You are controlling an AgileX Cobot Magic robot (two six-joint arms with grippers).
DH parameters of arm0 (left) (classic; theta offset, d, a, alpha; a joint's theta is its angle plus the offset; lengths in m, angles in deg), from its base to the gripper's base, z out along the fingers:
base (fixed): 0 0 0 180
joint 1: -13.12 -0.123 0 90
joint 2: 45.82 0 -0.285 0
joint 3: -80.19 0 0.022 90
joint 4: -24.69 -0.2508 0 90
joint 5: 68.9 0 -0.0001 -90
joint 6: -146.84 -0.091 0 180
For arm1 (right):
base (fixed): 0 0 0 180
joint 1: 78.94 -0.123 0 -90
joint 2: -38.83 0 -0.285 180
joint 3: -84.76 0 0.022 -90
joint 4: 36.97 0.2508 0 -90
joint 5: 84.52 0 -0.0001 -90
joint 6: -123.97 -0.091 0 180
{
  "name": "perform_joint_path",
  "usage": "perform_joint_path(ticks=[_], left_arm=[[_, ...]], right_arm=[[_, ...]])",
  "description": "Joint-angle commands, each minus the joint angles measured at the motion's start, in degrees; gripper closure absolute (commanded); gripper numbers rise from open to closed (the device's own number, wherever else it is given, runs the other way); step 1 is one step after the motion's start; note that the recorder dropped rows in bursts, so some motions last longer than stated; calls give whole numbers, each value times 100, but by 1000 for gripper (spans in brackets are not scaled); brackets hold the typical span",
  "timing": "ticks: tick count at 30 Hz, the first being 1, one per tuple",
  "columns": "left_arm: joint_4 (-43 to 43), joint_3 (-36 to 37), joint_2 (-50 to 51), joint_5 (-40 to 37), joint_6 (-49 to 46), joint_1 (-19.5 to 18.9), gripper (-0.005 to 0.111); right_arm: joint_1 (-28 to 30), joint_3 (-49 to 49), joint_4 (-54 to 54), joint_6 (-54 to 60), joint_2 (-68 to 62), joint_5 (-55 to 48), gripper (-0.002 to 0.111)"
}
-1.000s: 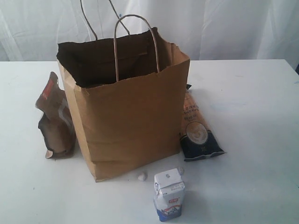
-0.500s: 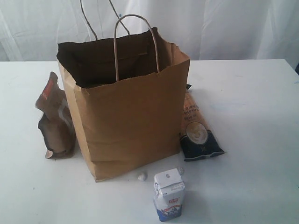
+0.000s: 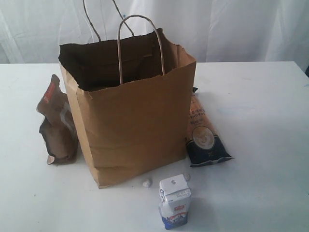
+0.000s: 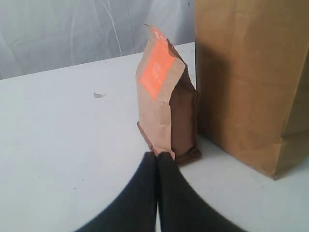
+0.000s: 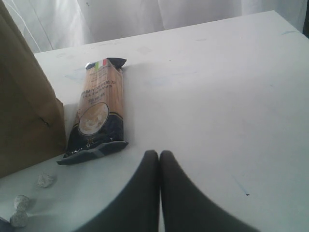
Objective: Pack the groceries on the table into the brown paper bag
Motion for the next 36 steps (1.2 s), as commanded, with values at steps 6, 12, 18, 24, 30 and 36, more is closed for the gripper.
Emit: perform_joint_path(ticks=[6, 12, 18, 24, 30, 36], left_arm=[[67, 23, -27, 0, -7, -16, 107], [67, 23, -27, 0, -7, -16, 107], [67, 23, -27, 0, -7, -16, 107], [67, 23, -27, 0, -7, -16, 107], [67, 23, -27, 0, -7, -16, 107], [67, 23, -27, 0, -21, -16, 107]], right_arm=[[15, 6, -18, 15, 38, 70, 108], [15, 6, 915, -587, 38, 742, 108], [15, 6, 1162, -762, 38, 1677, 108], [15, 6, 1178, -1906, 38, 2810, 108], [15, -235, 824, -2043, 38, 2214, 108], [-50, -1606, 869, -939, 38, 113, 108]])
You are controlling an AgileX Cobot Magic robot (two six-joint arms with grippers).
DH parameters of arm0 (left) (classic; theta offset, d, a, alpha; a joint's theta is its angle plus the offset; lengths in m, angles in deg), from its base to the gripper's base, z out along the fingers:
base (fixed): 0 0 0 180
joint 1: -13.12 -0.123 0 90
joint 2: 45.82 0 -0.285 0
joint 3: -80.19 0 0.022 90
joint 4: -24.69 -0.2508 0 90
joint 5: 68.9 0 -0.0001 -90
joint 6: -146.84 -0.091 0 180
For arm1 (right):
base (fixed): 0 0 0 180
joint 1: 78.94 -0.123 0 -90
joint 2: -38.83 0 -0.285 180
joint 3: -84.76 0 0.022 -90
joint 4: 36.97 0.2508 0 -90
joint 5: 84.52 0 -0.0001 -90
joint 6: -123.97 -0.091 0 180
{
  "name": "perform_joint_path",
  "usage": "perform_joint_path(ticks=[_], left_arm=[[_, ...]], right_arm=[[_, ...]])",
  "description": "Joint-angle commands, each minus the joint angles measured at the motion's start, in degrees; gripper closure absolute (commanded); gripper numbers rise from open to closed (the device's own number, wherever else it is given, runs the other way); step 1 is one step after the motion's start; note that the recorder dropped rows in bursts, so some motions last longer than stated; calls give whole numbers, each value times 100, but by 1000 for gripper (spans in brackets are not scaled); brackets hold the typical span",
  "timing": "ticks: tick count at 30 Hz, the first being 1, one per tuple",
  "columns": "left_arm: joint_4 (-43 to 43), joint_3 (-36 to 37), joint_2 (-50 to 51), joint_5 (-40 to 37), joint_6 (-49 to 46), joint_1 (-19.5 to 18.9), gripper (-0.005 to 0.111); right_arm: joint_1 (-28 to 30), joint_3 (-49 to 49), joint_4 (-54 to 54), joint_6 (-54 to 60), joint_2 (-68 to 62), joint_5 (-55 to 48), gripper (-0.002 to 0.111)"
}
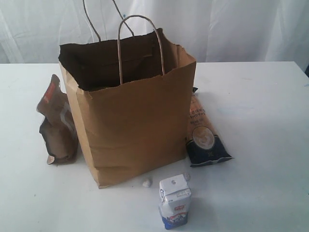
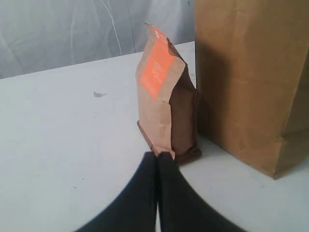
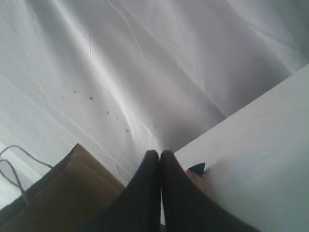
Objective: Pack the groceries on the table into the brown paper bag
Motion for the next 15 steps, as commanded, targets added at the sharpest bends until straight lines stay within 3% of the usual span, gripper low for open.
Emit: perform_joint_path(ticks=[1, 5, 10, 12, 15], left_arm=[[67, 23, -27, 21, -21, -16, 107], [67, 23, -27, 21, -21, -16, 107], [67, 23, -27, 21, -21, -16, 107], [67, 23, -27, 21, -21, -16, 107], [67, 23, -27, 21, -21, -16, 107]], right_arm=[[-79, -1185, 166, 1267, 30, -1636, 108], [-185, -2386, 686, 2933, -529, -3445, 108], [-196, -3559, 649, 3530, -2028, -5546, 105], [-258, -3790, 660, 3542, -2542, -5854, 97], [-352, -3943, 766, 3915, -3205, -5996, 72]])
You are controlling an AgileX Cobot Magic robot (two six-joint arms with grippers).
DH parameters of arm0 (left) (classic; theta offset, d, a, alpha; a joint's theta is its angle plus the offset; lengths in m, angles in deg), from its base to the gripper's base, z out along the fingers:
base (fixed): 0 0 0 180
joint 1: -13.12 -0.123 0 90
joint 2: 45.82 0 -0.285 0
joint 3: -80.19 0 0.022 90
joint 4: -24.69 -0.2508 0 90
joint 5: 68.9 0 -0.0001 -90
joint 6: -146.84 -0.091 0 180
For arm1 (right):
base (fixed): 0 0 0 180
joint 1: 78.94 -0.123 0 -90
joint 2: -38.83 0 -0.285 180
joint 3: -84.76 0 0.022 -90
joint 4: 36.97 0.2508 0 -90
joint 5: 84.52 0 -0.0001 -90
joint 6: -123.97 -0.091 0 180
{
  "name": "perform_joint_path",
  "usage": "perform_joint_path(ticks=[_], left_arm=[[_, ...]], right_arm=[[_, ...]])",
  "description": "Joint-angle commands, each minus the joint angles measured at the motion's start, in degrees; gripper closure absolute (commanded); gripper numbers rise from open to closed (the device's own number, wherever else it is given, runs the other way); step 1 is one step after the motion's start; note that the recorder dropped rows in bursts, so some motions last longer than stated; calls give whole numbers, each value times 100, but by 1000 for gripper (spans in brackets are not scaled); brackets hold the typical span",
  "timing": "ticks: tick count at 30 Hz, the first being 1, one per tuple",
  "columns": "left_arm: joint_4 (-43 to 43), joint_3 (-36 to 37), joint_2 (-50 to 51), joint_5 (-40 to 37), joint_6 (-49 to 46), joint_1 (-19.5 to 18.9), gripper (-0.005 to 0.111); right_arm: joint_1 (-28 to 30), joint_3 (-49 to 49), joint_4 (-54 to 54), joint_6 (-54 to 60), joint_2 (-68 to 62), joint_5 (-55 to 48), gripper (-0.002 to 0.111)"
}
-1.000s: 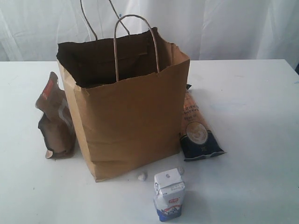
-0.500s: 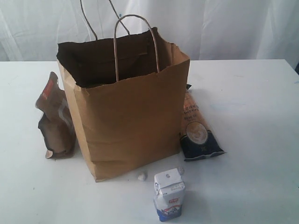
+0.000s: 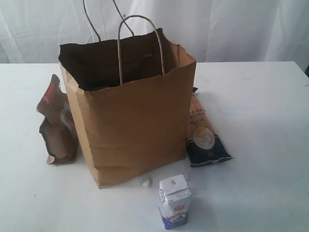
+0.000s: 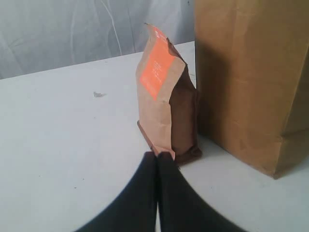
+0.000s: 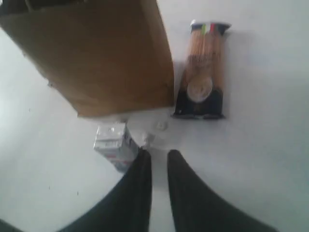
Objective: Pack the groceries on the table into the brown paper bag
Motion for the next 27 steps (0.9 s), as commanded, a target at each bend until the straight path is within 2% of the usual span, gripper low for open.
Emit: perform_joint_path(ticks=[1, 3, 4, 7, 14, 21, 27], left_arm=[[67, 20, -27, 21, -9, -16, 107], [67, 20, -27, 21, -9, -16, 107], [67, 20, -27, 21, -9, -16, 107], [67, 20, -27, 21, -9, -16, 107], [67, 20, -27, 49, -8, -16, 107], [67, 20, -27, 49, -8, -16, 107], [67, 20, -27, 49, -8, -16, 107]], right_arm=[[-123, -253, 193, 600, -935, -375, 61], [-200, -263, 598, 1064, -1303, -478, 43], [-237, -263, 824, 1291, -1470, -518, 40], [-331, -263, 1314, 1652, -1861, -308, 41], [-367, -263, 1328, 1767, -2488, -25, 40], [-742, -263, 1566, 2128, -2997, 36, 26], [-792, -263, 1588, 1979, -3178, 275, 26]])
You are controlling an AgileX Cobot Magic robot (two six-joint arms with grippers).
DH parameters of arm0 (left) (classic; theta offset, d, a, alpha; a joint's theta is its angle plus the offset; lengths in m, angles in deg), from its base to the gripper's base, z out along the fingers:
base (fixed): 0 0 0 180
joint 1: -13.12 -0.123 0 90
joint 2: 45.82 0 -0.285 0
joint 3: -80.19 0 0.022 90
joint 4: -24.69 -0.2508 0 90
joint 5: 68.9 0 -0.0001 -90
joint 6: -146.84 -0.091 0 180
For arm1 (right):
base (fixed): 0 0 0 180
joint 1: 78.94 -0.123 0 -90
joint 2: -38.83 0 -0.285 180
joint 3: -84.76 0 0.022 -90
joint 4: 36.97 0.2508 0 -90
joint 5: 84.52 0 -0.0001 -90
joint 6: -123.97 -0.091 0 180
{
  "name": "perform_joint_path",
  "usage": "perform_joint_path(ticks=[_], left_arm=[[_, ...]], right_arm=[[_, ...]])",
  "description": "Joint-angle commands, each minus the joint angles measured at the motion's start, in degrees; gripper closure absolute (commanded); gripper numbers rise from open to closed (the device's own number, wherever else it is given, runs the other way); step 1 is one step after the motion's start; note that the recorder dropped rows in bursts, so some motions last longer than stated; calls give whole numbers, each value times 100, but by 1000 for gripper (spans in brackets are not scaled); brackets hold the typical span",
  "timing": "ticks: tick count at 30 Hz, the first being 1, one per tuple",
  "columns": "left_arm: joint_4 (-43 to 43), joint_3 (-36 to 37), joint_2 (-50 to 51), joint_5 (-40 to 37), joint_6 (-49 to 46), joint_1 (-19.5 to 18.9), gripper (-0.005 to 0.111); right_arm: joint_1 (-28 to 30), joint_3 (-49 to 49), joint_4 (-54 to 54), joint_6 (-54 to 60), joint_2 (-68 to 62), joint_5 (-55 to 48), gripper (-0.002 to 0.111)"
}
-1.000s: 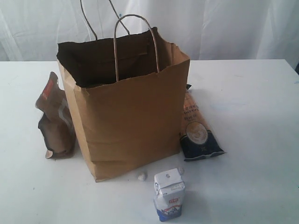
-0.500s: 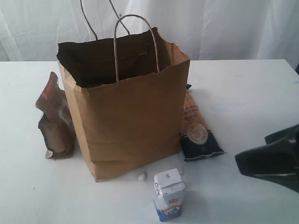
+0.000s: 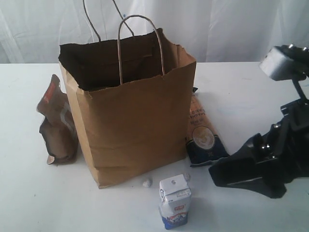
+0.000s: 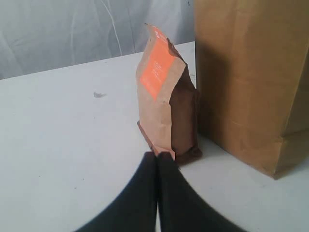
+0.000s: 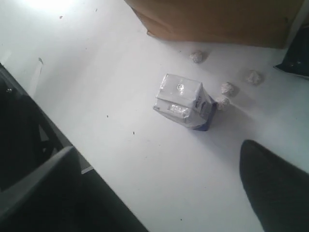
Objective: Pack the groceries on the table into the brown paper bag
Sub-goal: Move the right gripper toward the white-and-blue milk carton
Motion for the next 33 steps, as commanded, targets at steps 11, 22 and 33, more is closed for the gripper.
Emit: perform_joint_path(ticks=[11, 22, 33], left_arm=[[67, 20, -27, 49, -8, -16, 107], [67, 20, -27, 49, -8, -16, 107], [67, 20, -27, 60, -8, -16, 107]], right_arm=[[-25, -39, -47, -42, -87, 77, 26], [-1728, -247, -2764, -2338, -192, 323, 26], [-2697, -745, -3203, -3372, -1566, 968, 26]])
